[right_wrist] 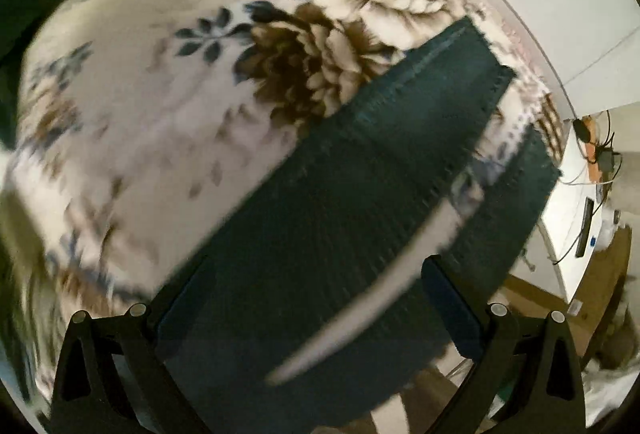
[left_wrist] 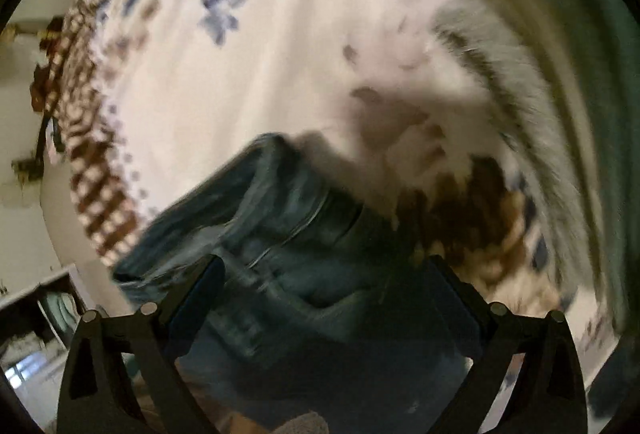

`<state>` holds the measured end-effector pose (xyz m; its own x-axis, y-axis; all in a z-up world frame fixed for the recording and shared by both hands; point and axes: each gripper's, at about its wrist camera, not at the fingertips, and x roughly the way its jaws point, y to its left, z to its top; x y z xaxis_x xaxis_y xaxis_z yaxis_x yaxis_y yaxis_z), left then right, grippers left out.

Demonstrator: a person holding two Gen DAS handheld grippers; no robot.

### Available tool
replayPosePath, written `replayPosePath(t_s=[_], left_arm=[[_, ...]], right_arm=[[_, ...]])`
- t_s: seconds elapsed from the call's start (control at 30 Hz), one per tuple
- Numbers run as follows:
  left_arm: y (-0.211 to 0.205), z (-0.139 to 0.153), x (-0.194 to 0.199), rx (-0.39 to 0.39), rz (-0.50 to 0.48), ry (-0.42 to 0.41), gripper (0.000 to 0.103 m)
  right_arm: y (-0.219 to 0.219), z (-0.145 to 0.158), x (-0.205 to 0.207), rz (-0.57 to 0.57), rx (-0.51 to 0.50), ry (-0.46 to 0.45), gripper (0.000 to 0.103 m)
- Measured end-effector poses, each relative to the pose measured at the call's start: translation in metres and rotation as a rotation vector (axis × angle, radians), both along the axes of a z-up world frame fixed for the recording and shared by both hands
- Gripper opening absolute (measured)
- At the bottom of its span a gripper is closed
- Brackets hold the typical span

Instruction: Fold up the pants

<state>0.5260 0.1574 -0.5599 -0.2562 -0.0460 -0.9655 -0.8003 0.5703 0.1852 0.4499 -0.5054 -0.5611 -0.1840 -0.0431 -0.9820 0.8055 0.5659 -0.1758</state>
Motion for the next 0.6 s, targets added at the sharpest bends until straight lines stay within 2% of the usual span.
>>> replayPosePath(t_s=[0.07, 0.13, 0.2, 0.27, 0.3, 0.33, 0.37, 0.4, 0.43, 0.47, 0.53, 0.6], left_arm=[[-0.004, -0.016, 0.004, 0.011, -0.020, 0.033, 0.080], [-0.009, -0.024, 0.004, 0.036, -0.057, 0.050, 0.071], [-0.014, -0.020, 0.001, 0.055, -0.084, 0.015, 0.063], [-0.019, -0.010, -0.005, 0.059, -0.103, -0.047, 0.049], [-0.021, -0.005, -0.008, 0.051, -0.106, -0.080, 0.032], [-0.025, 0.001, -0.013, 0.010, -0.106, -0.154, 0.014], [-0.028, 0.007, -0.017, 0.004, -0.110, -0.175, 0.013], [-0.032, 0.018, -0.022, 0.009, -0.120, -0.217, 0.013], [-0.034, 0.027, -0.027, 0.004, -0.123, -0.243, 0.012], [-0.035, 0.035, -0.033, -0.004, -0.118, -0.268, 0.012], [-0.037, 0.058, -0.048, -0.026, -0.105, -0.334, 0.011], [-0.038, 0.083, -0.066, -0.044, -0.097, -0.392, 0.011]], right_arm=[[-0.010, -0.028, 0.013, -0.026, -0.003, 0.035, 0.103], [-0.019, -0.048, 0.020, -0.044, 0.001, 0.064, 0.103], [-0.026, -0.069, 0.025, -0.070, 0.030, 0.078, 0.103], [-0.030, -0.084, 0.026, -0.087, 0.064, 0.086, 0.103], [-0.031, -0.089, 0.026, -0.089, 0.076, 0.084, 0.101], [-0.032, -0.094, 0.025, -0.089, 0.091, 0.081, 0.094], [-0.032, -0.098, 0.024, -0.085, 0.101, 0.078, 0.082], [-0.032, -0.099, 0.023, -0.079, 0.110, 0.069, 0.074], [-0.032, -0.099, 0.021, -0.069, 0.113, 0.062, 0.058], [-0.032, -0.096, 0.019, -0.056, 0.104, 0.053, 0.035], [-0.033, -0.086, 0.012, -0.047, 0.100, 0.006, 0.010], [-0.034, -0.072, 0.003, -0.042, 0.112, -0.050, 0.007]])
